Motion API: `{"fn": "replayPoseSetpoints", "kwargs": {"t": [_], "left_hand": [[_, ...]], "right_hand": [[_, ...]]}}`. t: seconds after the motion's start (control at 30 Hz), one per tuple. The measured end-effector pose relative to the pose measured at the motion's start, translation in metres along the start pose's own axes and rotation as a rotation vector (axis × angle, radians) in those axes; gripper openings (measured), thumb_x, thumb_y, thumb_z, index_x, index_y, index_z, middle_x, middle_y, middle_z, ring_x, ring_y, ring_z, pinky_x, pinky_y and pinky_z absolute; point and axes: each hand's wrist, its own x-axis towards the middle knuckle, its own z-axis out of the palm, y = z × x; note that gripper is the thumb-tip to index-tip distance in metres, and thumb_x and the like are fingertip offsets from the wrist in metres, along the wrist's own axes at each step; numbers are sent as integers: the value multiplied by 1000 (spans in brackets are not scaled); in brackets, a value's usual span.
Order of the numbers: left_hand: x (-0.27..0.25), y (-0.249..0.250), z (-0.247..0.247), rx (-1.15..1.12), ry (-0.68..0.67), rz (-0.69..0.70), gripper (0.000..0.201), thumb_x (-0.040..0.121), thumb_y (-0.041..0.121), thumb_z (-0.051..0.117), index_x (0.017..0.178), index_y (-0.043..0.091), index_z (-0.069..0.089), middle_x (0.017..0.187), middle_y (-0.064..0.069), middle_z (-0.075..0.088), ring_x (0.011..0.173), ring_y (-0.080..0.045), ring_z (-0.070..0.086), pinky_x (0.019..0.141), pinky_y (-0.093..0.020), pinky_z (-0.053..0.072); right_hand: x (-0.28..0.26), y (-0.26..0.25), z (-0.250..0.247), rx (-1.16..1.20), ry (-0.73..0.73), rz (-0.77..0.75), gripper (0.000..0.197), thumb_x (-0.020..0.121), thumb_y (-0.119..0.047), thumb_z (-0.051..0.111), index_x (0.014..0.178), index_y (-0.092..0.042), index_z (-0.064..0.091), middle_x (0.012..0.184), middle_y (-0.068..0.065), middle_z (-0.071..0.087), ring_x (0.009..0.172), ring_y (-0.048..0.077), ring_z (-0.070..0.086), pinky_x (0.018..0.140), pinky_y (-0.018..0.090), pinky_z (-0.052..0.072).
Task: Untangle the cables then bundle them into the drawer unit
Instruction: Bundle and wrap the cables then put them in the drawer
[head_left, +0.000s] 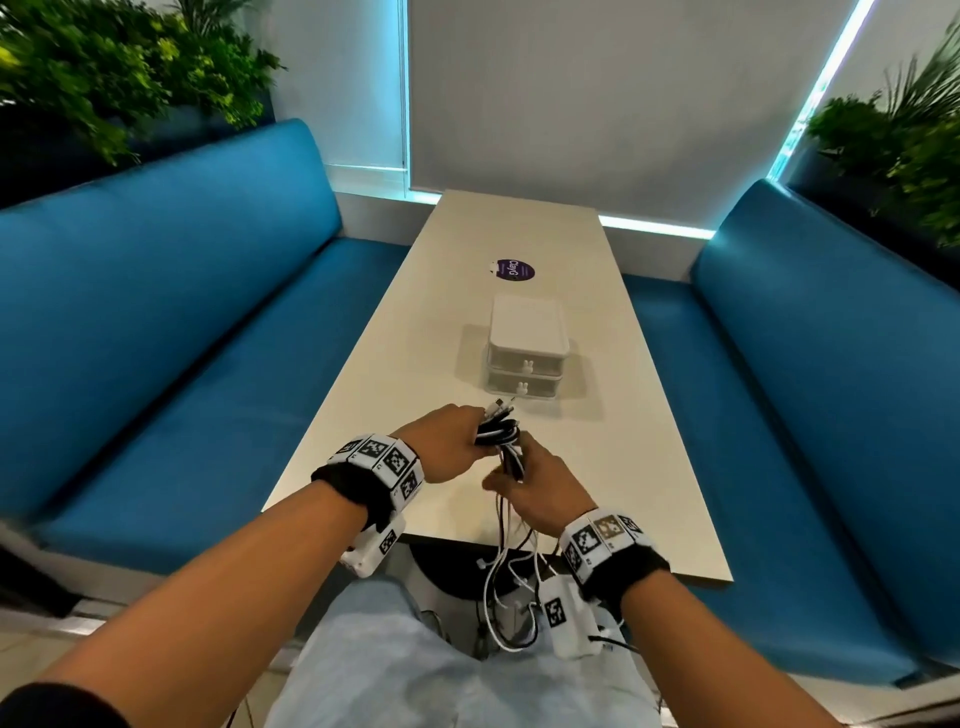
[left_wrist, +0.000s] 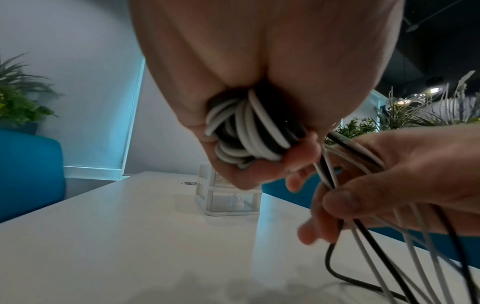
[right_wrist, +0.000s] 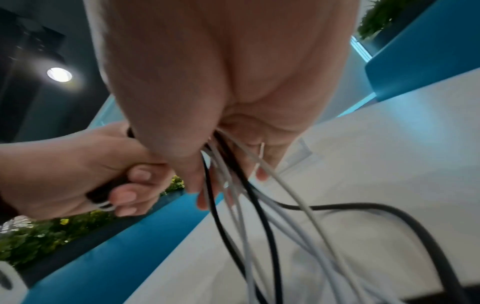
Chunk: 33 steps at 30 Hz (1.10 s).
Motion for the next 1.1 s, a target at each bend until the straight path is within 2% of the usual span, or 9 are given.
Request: {"fn": "replayPoseSetpoints", "kwargs": {"t": [0.07,0.13,0.27,0.4,0.57,0.73,0.83,0.97,1.1], "left_hand": [[-1,-5,2,-34,24,-1,29,95,42,58,111,18,59,102,-5,68,90,-24,63,84,-42,51],[-1,-8,4,-87,58,-1,30,96,43,56,110,17,58,101,-6,68,89,-26,62,83,-41,50],[5,-6,-2,-408,206,-113,26,98,36,56,100,10,56,78,-19,61,66,-40,57,55,-31,40],[12,-7,7,-525,172,-196,32,99,31,53,99,-1,56,54,-3,46,41,-22,42,48,-32,40],[6,1,21,-429,122,-181,32,81,37,65,70,14,46,54,2,45,48,-21,45,54,-32,42],[7,11,38,-336,85,-118,75,60,79,65,108,22,56,97,9,63,88,-10,60,77,-29,49],[8,12,45,-327,106,-130,59,69,67,63,105,21,57,96,6,64,89,-15,61,74,-28,47],[11,19,47,-409,245,-120,24,84,43,65,90,20,62,85,3,67,82,-18,63,72,-30,49],[17,19,43,-391,309,-113,22,88,38,63,84,17,63,79,-2,66,76,-22,63,69,-30,50]], "right_hand": [[3,6,4,117,-46,-5,12,91,-25,57,99,-19,64,83,-6,73,88,15,69,92,42,51],[0,8,6,237,-83,-21,17,96,-24,47,98,-17,62,68,-5,67,80,17,72,84,40,53],[-4,20,9,285,-14,-14,24,98,-41,46,94,-19,55,68,-8,53,59,15,62,70,39,52],[-1,25,8,77,36,-44,25,103,-37,39,91,-19,52,71,-12,53,63,9,50,68,31,41],[2,24,13,-31,45,-23,29,104,-34,33,98,-14,54,85,3,62,78,25,57,70,34,41],[3,28,33,-107,22,-50,30,103,-16,38,107,1,61,98,22,65,93,36,62,70,29,39],[1,26,34,-96,-22,-15,25,101,-13,41,103,4,59,93,24,64,85,36,61,64,28,34],[-2,23,28,161,-17,27,21,97,-35,51,109,-18,49,77,-5,57,62,10,52,59,24,41],[-1,18,22,440,-27,65,18,96,-31,50,88,-15,49,71,5,55,57,19,54,60,35,54]]}}
